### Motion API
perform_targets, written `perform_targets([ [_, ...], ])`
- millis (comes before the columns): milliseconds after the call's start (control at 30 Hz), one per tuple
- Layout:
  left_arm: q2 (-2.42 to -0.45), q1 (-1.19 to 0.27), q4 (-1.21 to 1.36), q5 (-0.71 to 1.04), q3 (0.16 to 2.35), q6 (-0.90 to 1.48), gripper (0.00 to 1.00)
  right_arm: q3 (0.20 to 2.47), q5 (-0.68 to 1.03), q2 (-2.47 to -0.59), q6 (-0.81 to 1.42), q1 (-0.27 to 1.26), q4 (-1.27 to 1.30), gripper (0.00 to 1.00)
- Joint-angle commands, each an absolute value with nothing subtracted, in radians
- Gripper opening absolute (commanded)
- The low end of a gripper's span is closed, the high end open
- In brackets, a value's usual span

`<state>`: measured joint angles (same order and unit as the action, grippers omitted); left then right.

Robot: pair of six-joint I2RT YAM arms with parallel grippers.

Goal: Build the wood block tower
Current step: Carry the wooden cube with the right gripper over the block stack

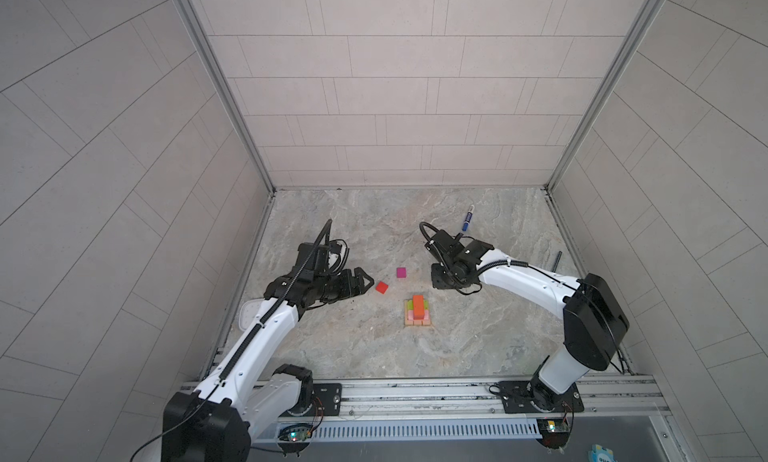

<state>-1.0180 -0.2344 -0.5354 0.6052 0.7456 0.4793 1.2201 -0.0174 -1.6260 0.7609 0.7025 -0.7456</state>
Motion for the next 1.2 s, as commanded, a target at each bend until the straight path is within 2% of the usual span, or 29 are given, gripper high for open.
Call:
perform_targets([
  [0,-0.993,-0.239,-0.551,0.611,0.739,0.474,0.87,1.241,-0.057,-1.581,0.79,0.73,-0.829,0.17],
  [567,-0.94,-0.239,-0.56,0.608,0.741,0.472,0.87,1.296,-0.116,-1.513,0.928,0.867,-0.926,0.18],
  [1167,-0.913,-0.251,-0.559,0.615,0.741,0.472,0.87,1.335,-0.146,-1.618,1.063,0.985,-0.858,0.18],
])
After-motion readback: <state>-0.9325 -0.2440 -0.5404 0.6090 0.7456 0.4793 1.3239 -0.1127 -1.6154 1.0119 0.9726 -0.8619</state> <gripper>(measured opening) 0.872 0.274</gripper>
